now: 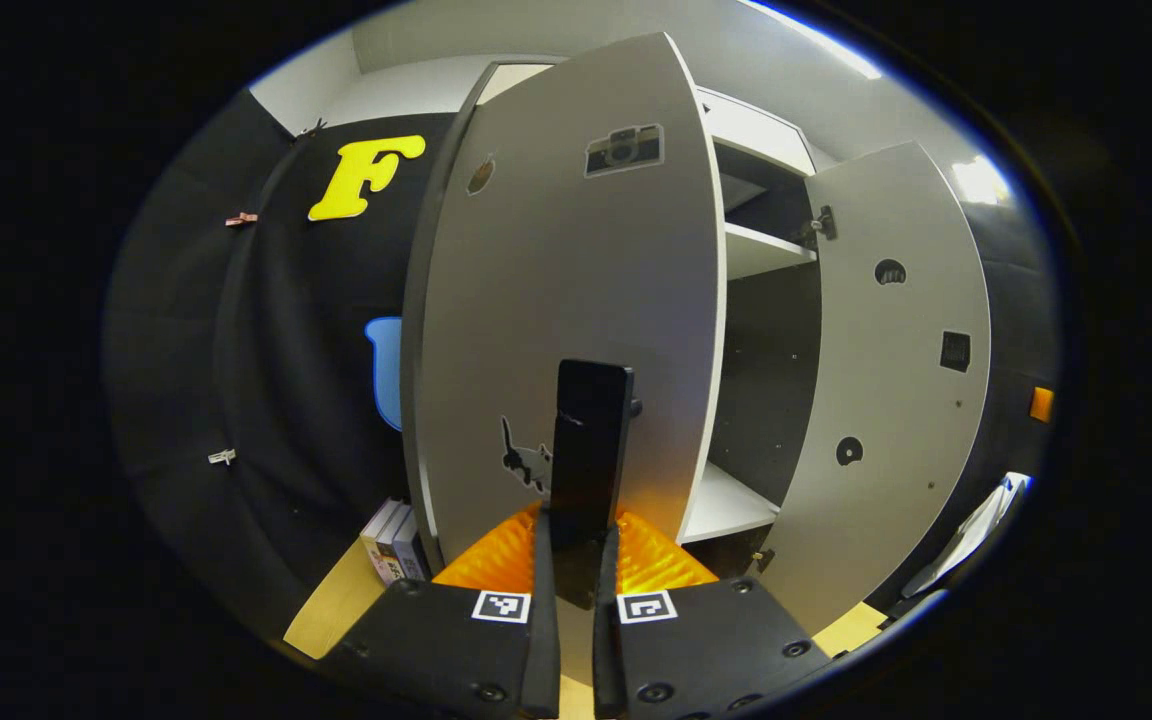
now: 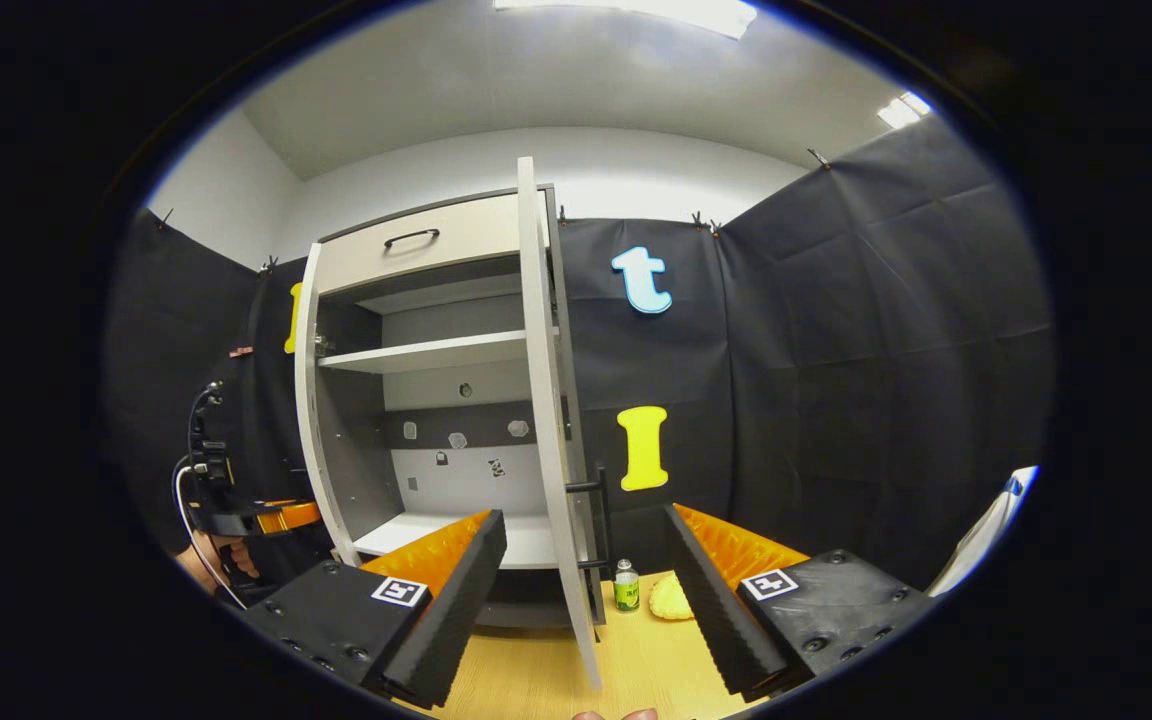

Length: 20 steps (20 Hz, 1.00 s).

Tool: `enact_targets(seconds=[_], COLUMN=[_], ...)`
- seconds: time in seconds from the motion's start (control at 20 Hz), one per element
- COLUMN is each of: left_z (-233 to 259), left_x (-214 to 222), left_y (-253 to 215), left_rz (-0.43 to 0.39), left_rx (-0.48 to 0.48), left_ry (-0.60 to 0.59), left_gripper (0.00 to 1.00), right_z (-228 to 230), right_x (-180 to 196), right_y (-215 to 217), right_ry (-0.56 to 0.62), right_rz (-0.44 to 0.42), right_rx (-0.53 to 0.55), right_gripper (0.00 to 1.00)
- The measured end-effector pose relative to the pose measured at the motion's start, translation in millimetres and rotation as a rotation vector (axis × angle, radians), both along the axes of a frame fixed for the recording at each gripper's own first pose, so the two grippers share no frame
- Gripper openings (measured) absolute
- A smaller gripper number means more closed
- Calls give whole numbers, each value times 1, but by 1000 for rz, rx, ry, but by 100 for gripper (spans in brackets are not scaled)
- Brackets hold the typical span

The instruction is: Open the right door of the double-door shoe cabinet with the right hand, and open the left door with the left hand.

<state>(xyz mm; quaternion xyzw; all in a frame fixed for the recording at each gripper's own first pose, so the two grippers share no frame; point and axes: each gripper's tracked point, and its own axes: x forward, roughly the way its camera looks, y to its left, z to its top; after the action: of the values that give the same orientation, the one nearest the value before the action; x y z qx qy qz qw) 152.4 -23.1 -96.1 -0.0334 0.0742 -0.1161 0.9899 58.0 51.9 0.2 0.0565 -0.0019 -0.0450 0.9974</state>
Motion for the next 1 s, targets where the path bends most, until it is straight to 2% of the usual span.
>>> enact_targets(seconds=[0.55,0.65,0.85,1.0], left_z=[5,5,4,5], left_x=[-18,-19,-25,-28], left_y=[39,46,63,89], left_rz=[-40,-42,-34,3], left_rx=[-29,-25,-32,-43], left_ry=[-3,-1,-1,-10], left_gripper=[17,17,17,17], right_z=[4,3,3,2], right_x=[-5,-5,-6,-5], right_y=[16,19,27,32], right_ry=[-4,-2,-3,-1], right_rz=[-9,-11,-8,-7], right_rx=[-10,-14,-17,-25], right_gripper=[100,98,98,98])
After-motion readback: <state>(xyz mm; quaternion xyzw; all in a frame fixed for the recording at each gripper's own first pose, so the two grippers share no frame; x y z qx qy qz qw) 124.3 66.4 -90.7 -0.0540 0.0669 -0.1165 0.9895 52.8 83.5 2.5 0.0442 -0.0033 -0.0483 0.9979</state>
